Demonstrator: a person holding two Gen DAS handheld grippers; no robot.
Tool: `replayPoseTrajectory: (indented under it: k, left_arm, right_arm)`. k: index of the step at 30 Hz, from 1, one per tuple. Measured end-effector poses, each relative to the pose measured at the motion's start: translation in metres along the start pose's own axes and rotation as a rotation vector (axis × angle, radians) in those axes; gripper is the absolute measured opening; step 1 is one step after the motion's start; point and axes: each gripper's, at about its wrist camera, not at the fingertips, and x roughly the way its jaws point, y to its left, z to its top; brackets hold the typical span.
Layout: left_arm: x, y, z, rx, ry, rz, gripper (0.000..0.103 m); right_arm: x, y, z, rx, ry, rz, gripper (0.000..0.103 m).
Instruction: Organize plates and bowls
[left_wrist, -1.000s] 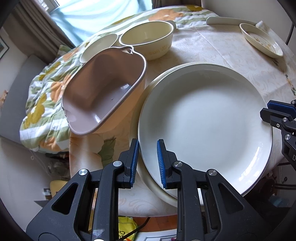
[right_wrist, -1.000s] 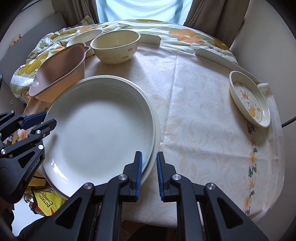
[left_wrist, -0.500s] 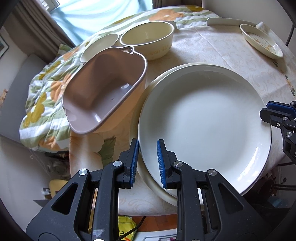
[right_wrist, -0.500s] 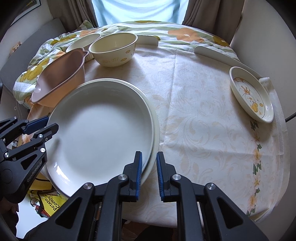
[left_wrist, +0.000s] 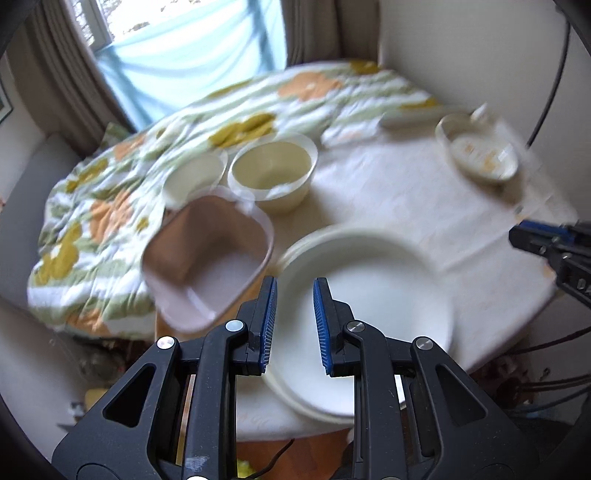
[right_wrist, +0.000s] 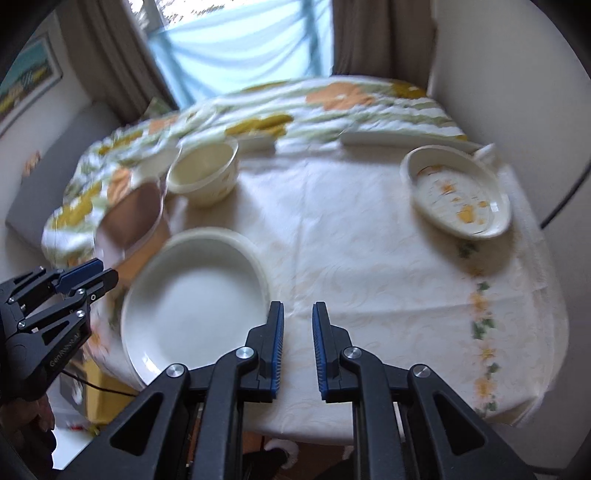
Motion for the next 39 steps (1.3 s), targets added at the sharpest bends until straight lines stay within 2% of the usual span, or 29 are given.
replayPoseTrajectory:
  k: [1,3,4,5,6,8,12,15,17,21,24,26,28,29,30,32,37,38,39]
  left_arm:
    - [-0.012,-0.004,0.015,-0.001,-0.037,-0.059,0.026]
    - [-0.025,-0.014,0.038,0.002,-0.088,-0.147,0.072]
    - [-0.032,-0.022,0.052,0.012,-0.123,-0.189,0.103]
    - [-0.037,-0.03,0.061,0.021,-0.161,-0.221,0.102]
    - [-0.04,-0.038,0.069,0.033,-0.183,-0.252,0.102]
    - [-0.034,-0.061,0.093,0.062,-0.171,-0.321,0.102]
    - [-0.002,-0.098,0.137,0.1,-0.119,-0.428,0.102]
    - [0.038,-0.125,0.171,0.118,-0.046,-0.505,0.102]
    - [0.066,-0.141,0.188,0.136,-0.004,-0.515,0.102]
    - [0.139,-0.167,0.214,0.166,0.109,-0.521,0.102]
    - [0.184,-0.181,0.223,0.189,0.175,-0.513,0.094]
    - [0.213,-0.194,0.226,0.22,0.221,-0.503,0.081]
    - [0.238,-0.207,0.227,0.248,0.261,-0.502,0.071]
    - [0.247,-0.212,0.228,0.26,0.272,-0.498,0.065]
    - [0.254,-0.216,0.229,0.267,0.28,-0.498,0.063]
    - [0.266,-0.223,0.23,0.277,0.293,-0.501,0.054]
    - [0.288,-0.233,0.233,0.29,0.31,-0.501,0.038]
    - [0.289,-0.234,0.234,0.291,0.303,-0.5,0.034]
    - [0.288,-0.235,0.235,0.293,0.299,-0.497,0.03]
  right_arm:
    - [-0.01,-0.011,0.005,0.036,-0.018,0.0,0.014]
    - [-0.035,-0.037,0.013,0.116,-0.068,-0.011,0.014]
    - [-0.044,-0.049,0.015,0.149,-0.093,-0.021,0.016]
    - [-0.053,-0.061,0.018,0.18,-0.114,-0.033,0.03]
    - [-0.058,-0.072,0.02,0.203,-0.125,-0.044,0.064]
    - [-0.064,-0.094,0.025,0.255,-0.139,-0.059,0.097]
    - [-0.062,-0.14,0.031,0.35,-0.122,-0.057,0.097]
    - [-0.054,-0.174,0.035,0.437,-0.127,-0.052,0.097]
    - [-0.041,-0.195,0.038,0.497,-0.127,-0.027,0.097]
    - [-0.004,-0.228,0.045,0.563,-0.068,0.029,0.097]
    - [0.025,-0.241,0.051,0.581,-0.053,0.067,0.097]
    - [0.043,-0.247,0.055,0.595,-0.04,0.071,0.096]
    - [0.062,-0.251,0.056,0.614,-0.021,0.08,0.085]
    - [0.071,-0.255,0.058,0.622,-0.011,0.083,0.076]
    - [0.078,-0.257,0.059,0.626,-0.005,0.085,0.069]
    - [0.091,-0.26,0.06,0.63,0.005,0.079,0.061]
    - [0.107,-0.264,0.063,0.634,0.005,0.056,0.054]
    - [0.111,-0.266,0.063,0.636,0.008,0.055,0.052]
    - [0.114,-0.267,0.064,0.634,0.012,0.05,0.045]
